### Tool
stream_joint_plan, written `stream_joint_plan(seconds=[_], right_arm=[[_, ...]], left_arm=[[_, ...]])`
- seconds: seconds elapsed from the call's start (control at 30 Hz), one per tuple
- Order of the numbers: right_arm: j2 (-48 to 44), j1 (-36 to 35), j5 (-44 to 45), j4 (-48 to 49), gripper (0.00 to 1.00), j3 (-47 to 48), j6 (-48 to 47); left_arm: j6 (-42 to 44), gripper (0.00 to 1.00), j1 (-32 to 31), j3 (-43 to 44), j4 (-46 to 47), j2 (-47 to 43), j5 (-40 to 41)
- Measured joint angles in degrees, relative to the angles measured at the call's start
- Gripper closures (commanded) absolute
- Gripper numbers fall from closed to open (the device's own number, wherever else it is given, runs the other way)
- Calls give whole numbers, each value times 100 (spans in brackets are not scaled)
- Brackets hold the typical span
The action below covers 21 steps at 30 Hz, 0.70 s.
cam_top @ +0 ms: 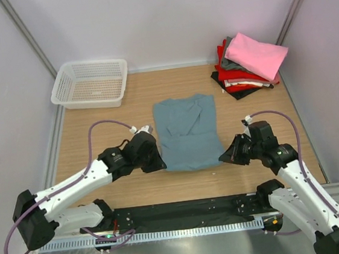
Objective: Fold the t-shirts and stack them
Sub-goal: Fold the tshirt
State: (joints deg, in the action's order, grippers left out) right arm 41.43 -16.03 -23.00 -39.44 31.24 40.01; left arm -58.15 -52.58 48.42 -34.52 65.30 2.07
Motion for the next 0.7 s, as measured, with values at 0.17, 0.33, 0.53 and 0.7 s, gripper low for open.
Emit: stream_joint_plan(seconds=[0.17,0.33,0.53,0.7], right_arm=[[-157,-4,52,-507,99,476,181],[393,-4,350,-713,99,1104,166],[1084,-9,664,-754,99,1711,33],[1620,-15,734,-695,99,2083,-85]], left_arm=[[-179,100,-17,179,-555,-350,251],[-74,100,20,935,-966,-55,487],[273,100,391,1589,-1113,466,520],[592,100,925,1963,-1169,870,319]])
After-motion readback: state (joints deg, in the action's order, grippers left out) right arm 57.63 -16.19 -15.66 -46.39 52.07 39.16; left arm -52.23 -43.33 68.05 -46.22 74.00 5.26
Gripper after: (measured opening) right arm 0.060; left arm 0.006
